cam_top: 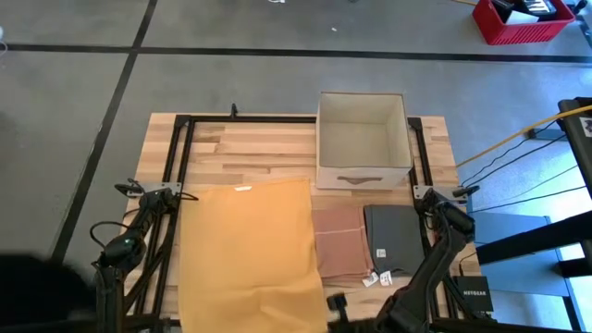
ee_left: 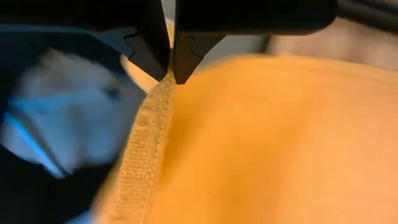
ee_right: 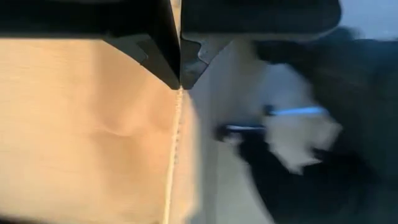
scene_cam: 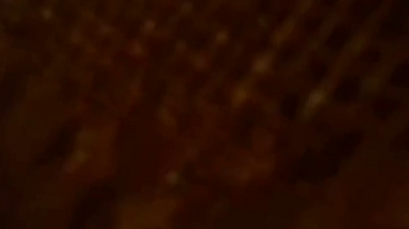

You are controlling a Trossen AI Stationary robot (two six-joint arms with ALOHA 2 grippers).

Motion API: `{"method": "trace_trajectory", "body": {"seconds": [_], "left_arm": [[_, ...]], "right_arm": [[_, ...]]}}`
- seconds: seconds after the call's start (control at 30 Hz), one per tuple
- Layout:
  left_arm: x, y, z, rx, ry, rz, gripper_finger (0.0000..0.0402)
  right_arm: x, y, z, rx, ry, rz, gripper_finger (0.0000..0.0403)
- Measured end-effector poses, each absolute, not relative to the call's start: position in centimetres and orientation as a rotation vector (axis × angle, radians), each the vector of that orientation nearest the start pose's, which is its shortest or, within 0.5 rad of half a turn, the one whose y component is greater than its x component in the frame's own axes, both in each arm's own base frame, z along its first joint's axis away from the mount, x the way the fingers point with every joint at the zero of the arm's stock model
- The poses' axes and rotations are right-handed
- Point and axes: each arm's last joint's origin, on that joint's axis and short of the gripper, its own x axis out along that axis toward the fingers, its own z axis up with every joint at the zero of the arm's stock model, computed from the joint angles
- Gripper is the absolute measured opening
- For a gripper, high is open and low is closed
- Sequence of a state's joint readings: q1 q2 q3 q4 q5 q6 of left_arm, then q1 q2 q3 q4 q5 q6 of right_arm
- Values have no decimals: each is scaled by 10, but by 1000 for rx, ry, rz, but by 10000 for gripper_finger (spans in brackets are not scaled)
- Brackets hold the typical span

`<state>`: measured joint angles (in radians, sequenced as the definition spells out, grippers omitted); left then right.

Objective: Fold towel
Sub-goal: Fold the yellow towel

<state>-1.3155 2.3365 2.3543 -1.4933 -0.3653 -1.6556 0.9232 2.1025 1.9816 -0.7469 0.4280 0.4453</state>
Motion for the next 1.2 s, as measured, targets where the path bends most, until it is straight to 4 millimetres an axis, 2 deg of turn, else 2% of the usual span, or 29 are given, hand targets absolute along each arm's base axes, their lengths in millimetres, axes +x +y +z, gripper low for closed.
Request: {"method": "trace_trajectory", "body": {"seconds": [0.07,0.27,0.37,0.5,0.63,0.73,0.97,1.07,1.2], "left_arm": [[127,-427,268,-257,1100,292,0],[148,-415,280,-117,862,245,0],[164,-407,285,-19,857,221,0],[180,-387,309,43,852,188,0],[185,-357,326,56,856,212,0],[175,-325,331,35,876,264,0],[130,-251,324,-124,977,390,0],[116,-230,315,-159,1032,426,0],[106,-202,301,-164,1095,483,0]], "right_arm": [[296,349,293,-197,755,213,5],[328,292,295,-395,786,-53,5],[346,263,296,-447,831,-110,5],[361,231,294,-487,915,-169,5],[368,212,292,-512,962,-200,5],[373,209,293,-538,961,-168,5],[391,193,295,-520,944,-82,5],[403,177,292,-472,929,-74,5],[413,146,277,-437,997,-105,5]]}}
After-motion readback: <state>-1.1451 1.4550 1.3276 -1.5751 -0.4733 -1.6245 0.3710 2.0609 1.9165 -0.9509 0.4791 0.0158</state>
